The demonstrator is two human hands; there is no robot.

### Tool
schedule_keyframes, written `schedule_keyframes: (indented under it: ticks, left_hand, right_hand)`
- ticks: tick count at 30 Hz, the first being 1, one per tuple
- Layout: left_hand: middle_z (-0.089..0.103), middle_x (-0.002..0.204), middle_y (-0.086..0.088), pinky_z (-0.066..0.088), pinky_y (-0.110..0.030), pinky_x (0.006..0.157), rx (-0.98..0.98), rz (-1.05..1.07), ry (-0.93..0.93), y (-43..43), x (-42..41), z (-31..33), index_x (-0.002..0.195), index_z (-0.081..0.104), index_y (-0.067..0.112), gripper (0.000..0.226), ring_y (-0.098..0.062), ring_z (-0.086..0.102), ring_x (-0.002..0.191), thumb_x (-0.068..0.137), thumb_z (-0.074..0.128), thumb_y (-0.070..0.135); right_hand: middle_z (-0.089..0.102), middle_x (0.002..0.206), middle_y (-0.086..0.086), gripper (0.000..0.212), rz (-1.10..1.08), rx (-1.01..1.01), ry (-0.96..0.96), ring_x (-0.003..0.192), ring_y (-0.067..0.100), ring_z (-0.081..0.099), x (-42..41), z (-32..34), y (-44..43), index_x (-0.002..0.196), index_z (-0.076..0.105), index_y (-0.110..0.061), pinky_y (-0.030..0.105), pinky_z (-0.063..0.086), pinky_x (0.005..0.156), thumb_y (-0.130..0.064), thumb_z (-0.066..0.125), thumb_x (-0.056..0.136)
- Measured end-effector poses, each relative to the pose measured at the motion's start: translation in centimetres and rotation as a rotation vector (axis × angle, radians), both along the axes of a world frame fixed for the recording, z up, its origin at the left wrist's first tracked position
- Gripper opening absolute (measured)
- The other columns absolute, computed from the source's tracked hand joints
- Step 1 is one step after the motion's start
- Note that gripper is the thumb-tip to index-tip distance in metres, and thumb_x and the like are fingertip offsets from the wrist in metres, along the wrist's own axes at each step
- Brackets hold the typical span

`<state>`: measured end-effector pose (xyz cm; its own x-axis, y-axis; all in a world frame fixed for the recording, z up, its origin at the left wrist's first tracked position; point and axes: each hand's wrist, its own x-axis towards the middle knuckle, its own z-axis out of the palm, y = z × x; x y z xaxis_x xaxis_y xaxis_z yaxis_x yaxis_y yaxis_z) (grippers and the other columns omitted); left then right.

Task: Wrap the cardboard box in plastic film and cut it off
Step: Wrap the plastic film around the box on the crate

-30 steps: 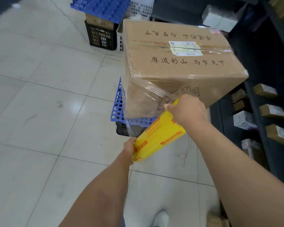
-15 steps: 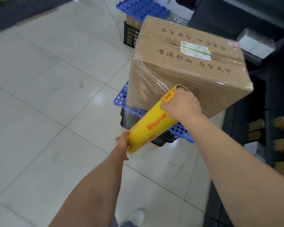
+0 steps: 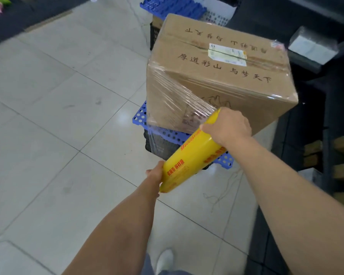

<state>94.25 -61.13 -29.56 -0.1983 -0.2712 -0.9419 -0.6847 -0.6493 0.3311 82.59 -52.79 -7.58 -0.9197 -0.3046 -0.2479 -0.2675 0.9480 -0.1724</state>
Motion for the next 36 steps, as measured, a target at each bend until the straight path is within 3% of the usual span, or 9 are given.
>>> schedule_keyframes:
  ticks: [4,7,14,19,22,28,31,33,36]
  left_hand:
    - [0.033,0.147,-0.013,0.031,-0.059,0.103,0.023,-0.033,0.029,2.5,-0.7,0.5,0.143,0.026,0.022,0.068,-0.039,0.036,0.13,0.09,0.038,0.063]
    - [0.03,0.148,-0.012,0.029,-0.059,0.106,0.071,0.068,0.045,4.8,-0.4,0.5,0.144,0.026,0.025,0.06,-0.035,0.032,0.134,0.093,0.038,0.055]
    - [0.032,0.146,-0.012,0.035,-0.057,0.098,-0.002,0.278,0.052,9.7,-1.7,1.7,0.142,0.024,0.022,0.067,-0.037,0.036,0.129,0.089,0.051,0.054]
    - [0.033,0.143,-0.009,0.036,-0.056,0.099,0.014,0.322,0.083,12.4,-1.8,2.1,0.137,0.031,0.022,0.055,-0.034,0.037,0.126,0.091,0.044,0.047]
    - [0.04,0.129,-0.007,0.036,-0.048,0.096,0.042,0.316,0.074,13.4,-1.8,2.1,0.123,0.041,0.018,0.044,-0.03,0.042,0.11,0.088,0.048,0.043]
    - [0.035,0.146,-0.012,0.031,-0.059,0.102,0.005,0.282,0.003,16.5,-3.1,1.5,0.147,0.017,0.023,0.082,-0.039,0.037,0.13,0.084,0.053,0.06]
    - [0.035,0.146,-0.012,0.03,-0.057,0.104,0.046,0.271,0.035,17.4,-3.9,1.4,0.141,0.029,0.02,0.064,-0.037,0.037,0.128,0.088,0.049,0.049]
    - [0.042,0.132,-0.011,0.035,-0.049,0.096,0.074,0.283,0.07,18.4,-4.3,1.7,0.13,0.038,0.018,0.049,-0.032,0.042,0.112,0.09,0.048,0.044]
    - [0.043,0.13,-0.01,0.034,-0.045,0.083,0.056,0.3,0.068,20.3,-4.5,2.1,0.138,0.033,0.022,0.062,-0.03,0.042,0.106,0.087,0.052,0.052]
  right_hand:
    - [0.056,0.092,0.009,0.049,0.001,0.003,-0.033,0.091,0.03,0.056,-1.0,0.5,1.8,0.079,0.052,-0.01,0.033,0.04,0.067,-0.058,0.063,0.08]
    - [0.049,0.088,0.007,0.042,0.08,0.019,-0.09,0.081,0.027,0.049,-2.1,0.6,3.7,0.066,0.035,-0.018,0.033,0.038,0.066,-0.042,0.066,0.081]
    - [0.06,0.102,0.012,0.045,0.241,-0.054,-0.034,0.095,0.033,0.058,-3.3,1.6,7.4,0.093,0.056,-0.012,0.034,0.039,0.067,-0.056,0.06,0.084]
    - [0.061,0.108,0.014,0.027,0.316,-0.034,-0.026,0.09,0.032,0.056,-4.3,2.1,9.9,0.092,0.053,-0.014,0.032,0.038,0.067,-0.037,0.066,0.084]
    - [0.061,0.115,0.017,0.05,0.285,-0.038,-0.001,0.105,0.036,0.057,-4.6,2.1,10.5,0.105,0.061,-0.007,0.033,0.039,0.071,-0.051,0.066,0.082]
    - [0.062,0.113,0.014,0.035,0.294,0.031,-0.046,0.103,0.034,0.058,-5.4,1.4,12.9,0.098,0.056,-0.011,0.031,0.039,0.07,-0.042,0.064,0.083]
    - [0.061,0.117,0.018,0.042,0.246,0.001,-0.021,0.108,0.037,0.056,-6.4,1.6,14.3,0.106,0.061,-0.007,0.035,0.045,0.077,-0.04,0.068,0.081]
    - [0.06,0.118,0.018,0.051,0.207,-0.035,-0.012,0.109,0.037,0.055,-6.7,2.0,15.1,0.109,0.061,-0.007,0.038,0.046,0.08,-0.049,0.067,0.081]
    - [0.06,0.115,0.015,0.05,0.25,-0.038,-0.055,0.107,0.035,0.056,-7.2,2.2,16.5,0.104,0.059,-0.01,0.034,0.042,0.074,-0.052,0.067,0.079]
